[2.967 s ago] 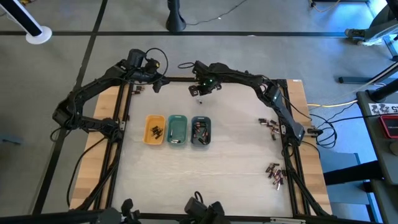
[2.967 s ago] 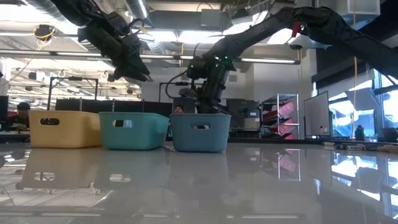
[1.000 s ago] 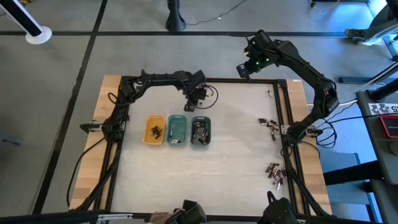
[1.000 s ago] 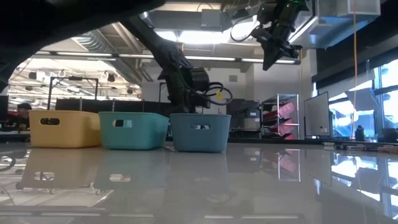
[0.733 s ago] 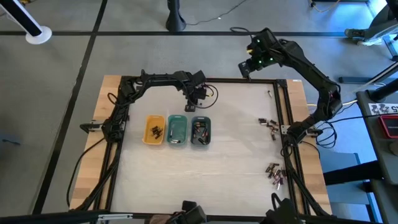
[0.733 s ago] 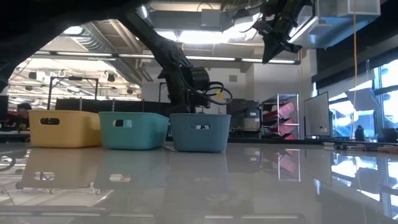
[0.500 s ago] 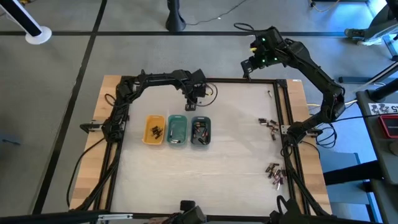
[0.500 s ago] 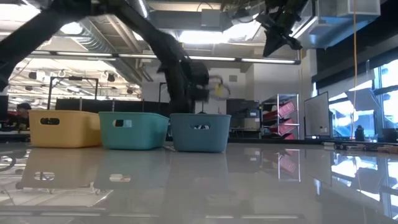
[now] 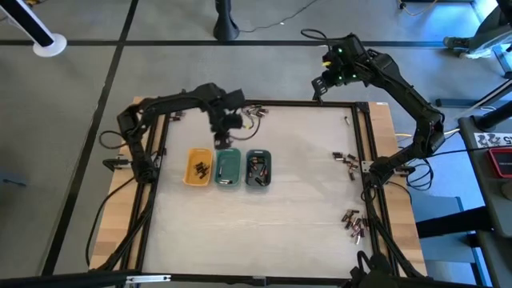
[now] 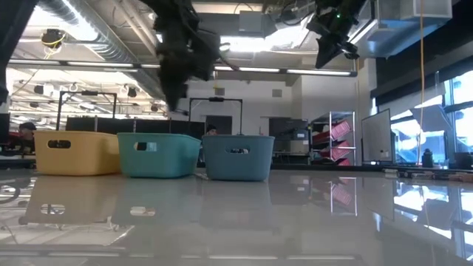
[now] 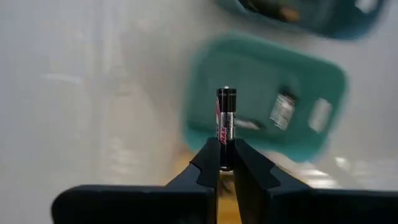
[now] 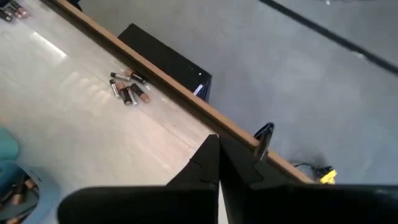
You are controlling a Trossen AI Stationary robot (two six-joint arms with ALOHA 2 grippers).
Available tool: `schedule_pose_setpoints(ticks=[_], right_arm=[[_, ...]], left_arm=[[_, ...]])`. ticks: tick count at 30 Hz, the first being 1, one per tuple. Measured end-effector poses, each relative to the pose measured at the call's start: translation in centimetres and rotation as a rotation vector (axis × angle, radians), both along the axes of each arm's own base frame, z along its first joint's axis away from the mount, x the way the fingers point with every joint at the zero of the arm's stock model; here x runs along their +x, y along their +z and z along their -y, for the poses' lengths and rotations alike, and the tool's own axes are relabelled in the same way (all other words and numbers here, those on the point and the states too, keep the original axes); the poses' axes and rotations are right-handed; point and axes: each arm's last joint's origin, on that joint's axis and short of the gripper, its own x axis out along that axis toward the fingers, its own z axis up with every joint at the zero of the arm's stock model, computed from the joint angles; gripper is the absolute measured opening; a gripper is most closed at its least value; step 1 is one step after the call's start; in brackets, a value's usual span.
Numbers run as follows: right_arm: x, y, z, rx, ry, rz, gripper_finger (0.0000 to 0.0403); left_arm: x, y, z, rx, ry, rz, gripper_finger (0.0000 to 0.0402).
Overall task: Sort batteries
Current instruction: Put the silver battery into the green bin, then put the small black battery into the yellow bin
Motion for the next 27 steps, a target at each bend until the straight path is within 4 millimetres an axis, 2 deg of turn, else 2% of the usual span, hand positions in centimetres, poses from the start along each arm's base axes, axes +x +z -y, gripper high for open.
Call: schedule_pose_setpoints(ticks=[4, 11, 17, 27], right_arm=[[0.1, 0.1, 0.1, -0.034, 0.051, -0.013, 0.0003], [0.5, 0.4, 0.2, -0.071, 0.171, 0.024, 0.0003], [0.7, 0.6, 0.2, -0.089, 0.203, 0.049, 0.0003], [0.5, 0.4, 0.1, -0.003, 0.111, 0.089, 0.0003]], left_arm=[[-0.8, -1.5, 2.7, -0.044, 0.076, -0.022, 0.0017], [0.3, -4.8, 5.9, -0.049, 0.185, 0.020, 0.0023], [0.4, -6.5, 6.9, -0.062, 0.268, 0.001, 0.0045], [-0.2, -6.6, 6.5, -0.031, 0.143, -0.022, 0.0130]])
